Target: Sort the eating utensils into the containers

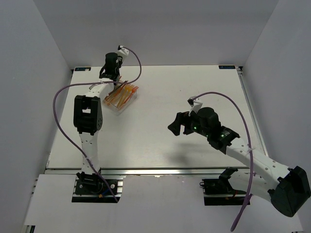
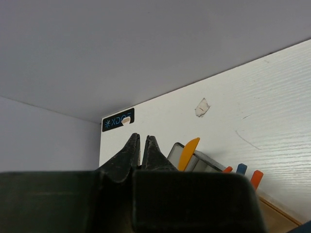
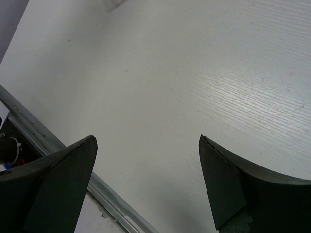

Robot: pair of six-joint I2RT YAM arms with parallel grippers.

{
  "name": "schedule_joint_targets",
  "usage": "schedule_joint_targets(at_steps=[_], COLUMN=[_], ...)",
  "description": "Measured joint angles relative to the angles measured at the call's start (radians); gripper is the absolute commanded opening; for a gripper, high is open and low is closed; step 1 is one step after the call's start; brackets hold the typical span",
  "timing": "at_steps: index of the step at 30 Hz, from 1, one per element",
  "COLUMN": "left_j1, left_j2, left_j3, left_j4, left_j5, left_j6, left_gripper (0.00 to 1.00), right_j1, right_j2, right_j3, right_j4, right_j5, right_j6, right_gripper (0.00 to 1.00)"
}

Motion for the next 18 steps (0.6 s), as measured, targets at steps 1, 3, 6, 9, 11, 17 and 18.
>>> schedule_joint_targets(at_steps=[1, 3, 6, 9, 11, 17, 18], left_j1=[0.0, 0.002, 0.004, 0.011, 0.018, 0.026, 0.027], left_j2=[0.016, 0.039, 0.055, 0.058, 0.058, 0.061, 0.062], left_j3=[0.009, 0.019, 0.019, 0.018, 0.017, 0.013, 0.013], left_j4=[0.001, 0.003, 0.003, 0.003, 0.013, 0.024, 0.024], left_j5=[-0.005, -0.014, -0.027, -0.037, -0.039, -0.048, -0.049], left_j6=[-0.003, -0.008, -0.016, -0.031, -0.039, -0.058, -0.061], left_gripper=[0.0, 0.0, 0.02, 0.05, 0.08, 0.21, 0.24], right_j1=[0.0, 0.0, -0.001, -0.001, -0.001, -0.001, -0.001], right_j2=[0.006, 0.013, 0.023, 0.027, 0.029, 0.05, 0.052], right_j3=[0.0, 0.0, 0.0, 0.0, 0.0, 0.0, 0.0], right_j4=[0.002, 0.006, 0.013, 0.021, 0.022, 0.024, 0.024], right_j5=[-0.004, -0.01, -0.014, -0.018, -0.018, -0.025, -0.025], right_j6=[-0.001, -0.003, -0.008, -0.01, -0.011, -0.013, -0.013], right_gripper=[0.89, 0.89, 0.89, 0.89, 0.89, 0.89, 0.89])
